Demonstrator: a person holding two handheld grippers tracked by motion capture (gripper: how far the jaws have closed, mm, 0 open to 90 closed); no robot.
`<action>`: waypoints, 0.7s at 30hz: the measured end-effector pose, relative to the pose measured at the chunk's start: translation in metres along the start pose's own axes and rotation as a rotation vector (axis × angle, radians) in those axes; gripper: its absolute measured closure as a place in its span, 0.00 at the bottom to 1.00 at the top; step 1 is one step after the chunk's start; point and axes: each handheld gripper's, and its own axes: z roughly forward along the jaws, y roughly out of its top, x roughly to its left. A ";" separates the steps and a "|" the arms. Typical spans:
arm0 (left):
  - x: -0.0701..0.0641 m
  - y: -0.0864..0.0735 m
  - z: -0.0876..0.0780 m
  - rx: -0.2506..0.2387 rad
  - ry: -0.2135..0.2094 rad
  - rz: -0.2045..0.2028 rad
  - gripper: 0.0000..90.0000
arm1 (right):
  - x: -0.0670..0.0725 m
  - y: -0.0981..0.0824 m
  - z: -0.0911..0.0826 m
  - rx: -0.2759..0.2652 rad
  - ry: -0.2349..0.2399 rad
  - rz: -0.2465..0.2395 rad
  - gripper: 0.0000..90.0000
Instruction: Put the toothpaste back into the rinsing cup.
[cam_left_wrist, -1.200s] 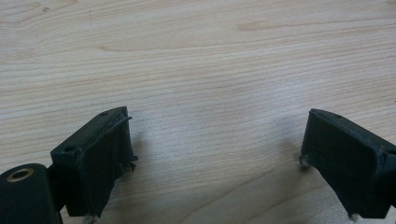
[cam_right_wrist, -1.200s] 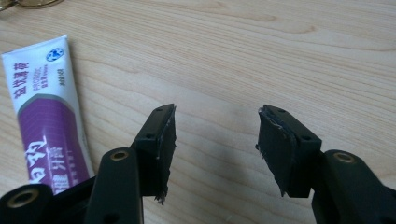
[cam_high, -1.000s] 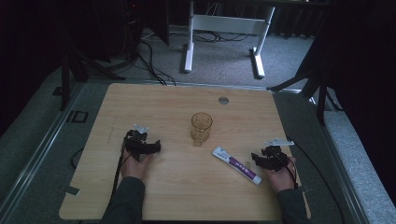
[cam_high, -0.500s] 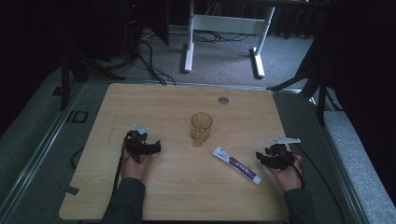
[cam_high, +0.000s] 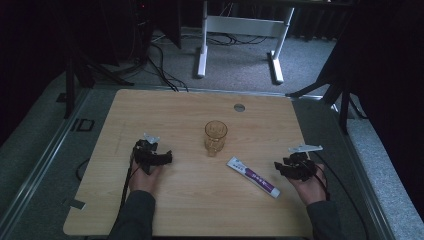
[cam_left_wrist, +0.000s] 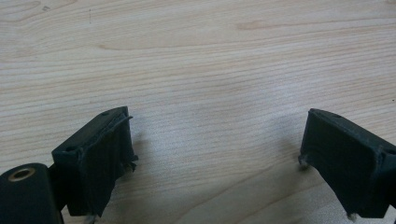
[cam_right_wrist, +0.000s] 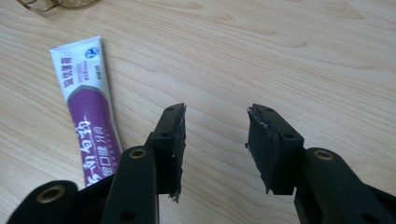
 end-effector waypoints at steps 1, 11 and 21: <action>0.000 0.000 0.000 0.000 0.000 0.001 0.10 | 0.001 0.001 -0.001 0.000 -0.001 -0.002 0.63; 0.000 0.000 0.000 0.000 -0.001 0.001 0.10 | 0.003 0.009 -0.008 0.011 0.010 -0.024 0.62; 0.000 0.000 0.000 0.000 -0.001 0.001 0.10 | 0.008 0.011 -0.010 0.021 0.038 -0.039 0.61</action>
